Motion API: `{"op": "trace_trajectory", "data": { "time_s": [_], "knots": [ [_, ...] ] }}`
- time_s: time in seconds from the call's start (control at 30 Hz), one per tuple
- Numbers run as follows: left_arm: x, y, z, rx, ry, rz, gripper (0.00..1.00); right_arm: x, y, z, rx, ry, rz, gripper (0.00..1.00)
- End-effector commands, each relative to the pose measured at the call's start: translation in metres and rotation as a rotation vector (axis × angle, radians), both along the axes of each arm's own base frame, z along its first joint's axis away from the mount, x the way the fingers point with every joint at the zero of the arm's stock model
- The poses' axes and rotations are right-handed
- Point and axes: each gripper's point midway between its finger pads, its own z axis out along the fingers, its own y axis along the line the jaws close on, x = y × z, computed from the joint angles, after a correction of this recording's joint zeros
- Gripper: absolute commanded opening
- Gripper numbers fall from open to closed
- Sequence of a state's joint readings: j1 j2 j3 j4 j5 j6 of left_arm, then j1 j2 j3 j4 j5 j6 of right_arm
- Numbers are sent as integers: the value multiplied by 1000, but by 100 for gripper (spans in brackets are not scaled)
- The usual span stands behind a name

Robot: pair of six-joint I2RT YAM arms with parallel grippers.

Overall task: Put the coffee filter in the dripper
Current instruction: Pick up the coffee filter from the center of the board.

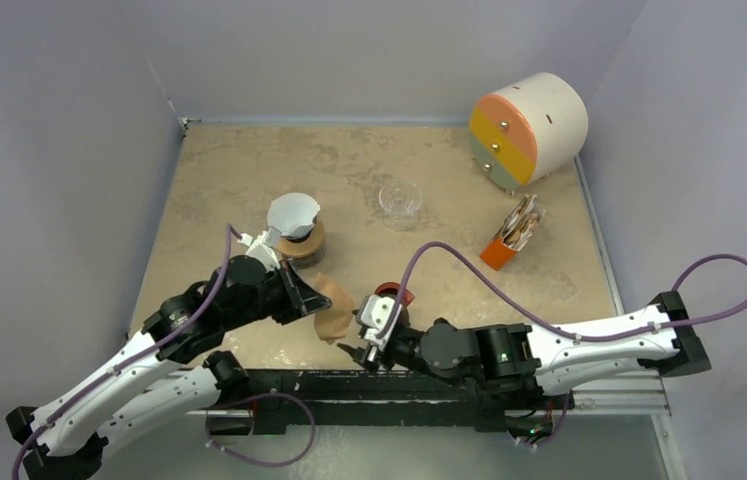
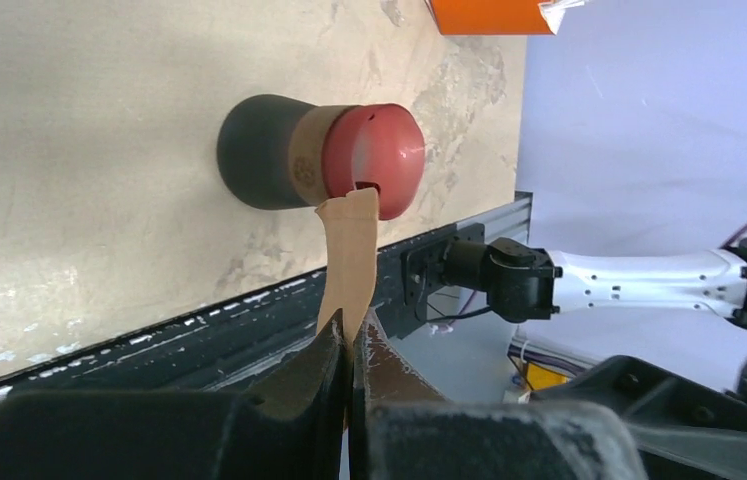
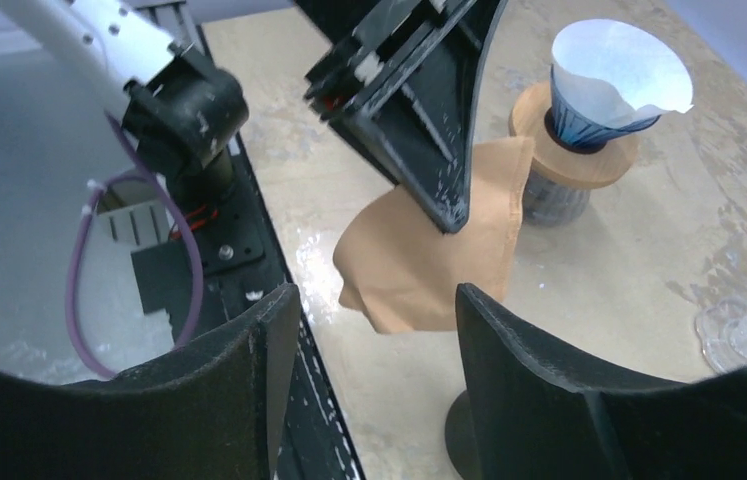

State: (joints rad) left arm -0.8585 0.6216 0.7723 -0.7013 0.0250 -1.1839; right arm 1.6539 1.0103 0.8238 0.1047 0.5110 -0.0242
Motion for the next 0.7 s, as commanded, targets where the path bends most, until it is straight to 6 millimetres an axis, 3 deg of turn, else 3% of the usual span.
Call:
{"op": "trace_trajectory", "data": {
  "time_s": [0.0, 0.1, 0.3, 0.47, 0.67],
  "knots": [
    [9, 7, 13, 28, -78, 21, 0, 16, 5, 15, 33, 88, -165, 65],
    [8, 4, 20, 27, -128, -28, 0, 23, 13, 16, 25, 114, -191, 68],
    [-13, -3, 51, 2, -300, -236, 0, 43, -2, 8, -16, 263, -154, 69],
    [-33, 1, 78, -46, -446, -358, 0, 37, -16, 12, 14, 344, -7, 72],
    [-65, -8, 106, -120, -601, -594, 0, 21, -24, 21, 40, 415, 164, 78]
  ]
}}
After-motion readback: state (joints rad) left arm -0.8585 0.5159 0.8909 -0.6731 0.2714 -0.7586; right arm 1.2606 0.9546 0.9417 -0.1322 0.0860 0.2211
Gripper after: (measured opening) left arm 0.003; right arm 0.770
